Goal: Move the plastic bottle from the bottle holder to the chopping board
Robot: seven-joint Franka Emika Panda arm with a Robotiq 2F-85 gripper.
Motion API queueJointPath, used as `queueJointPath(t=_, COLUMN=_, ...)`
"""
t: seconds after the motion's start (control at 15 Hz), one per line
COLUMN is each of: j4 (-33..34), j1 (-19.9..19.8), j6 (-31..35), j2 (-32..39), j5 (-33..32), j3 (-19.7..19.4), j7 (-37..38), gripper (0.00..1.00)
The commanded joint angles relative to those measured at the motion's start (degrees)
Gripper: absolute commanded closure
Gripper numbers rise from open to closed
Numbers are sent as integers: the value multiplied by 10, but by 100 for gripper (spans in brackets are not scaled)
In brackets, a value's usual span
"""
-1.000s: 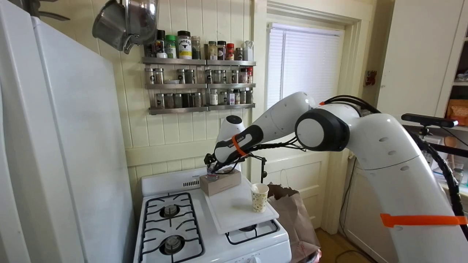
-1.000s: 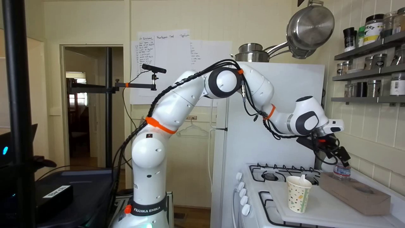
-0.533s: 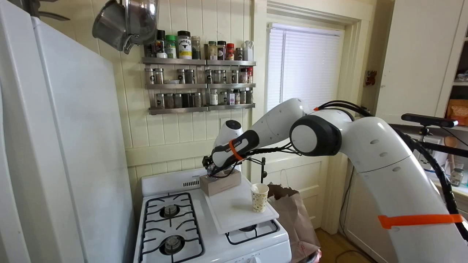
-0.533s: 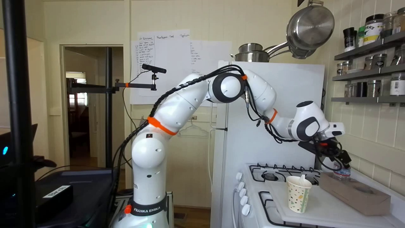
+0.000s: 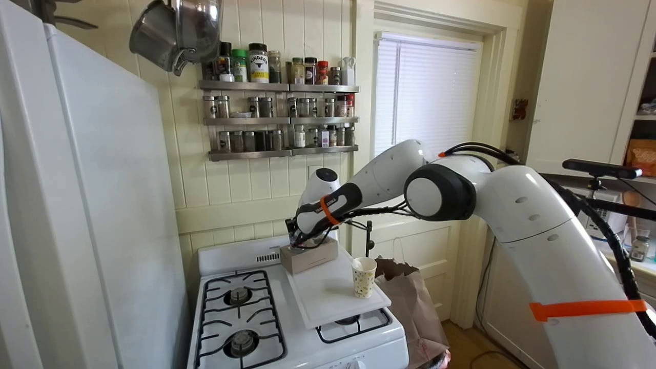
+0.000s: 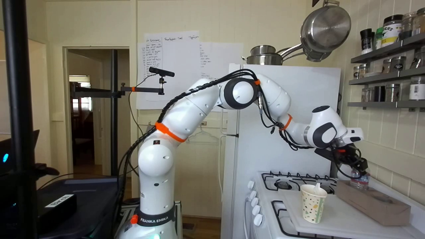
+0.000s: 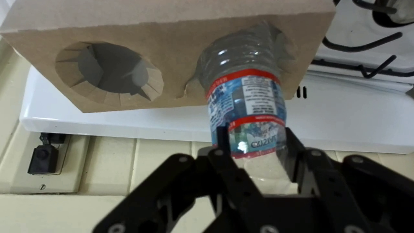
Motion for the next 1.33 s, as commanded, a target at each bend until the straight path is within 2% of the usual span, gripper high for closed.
queueJointPath(t=0.0, j4=4, j1=0, j6=23, j2=1, j5=12, j3=-2, j7=-14, gripper=86)
queueJointPath(t=0.8, j4=-19, j1=12, j6=117, j2=-43, j5=-16, j3=-32, j7=-7, gripper=86)
queueJointPath(t=1.27, j4=-55, j1=-14, j6=89, j2=-93, j5=5, j3=5, j7=-71, gripper=86)
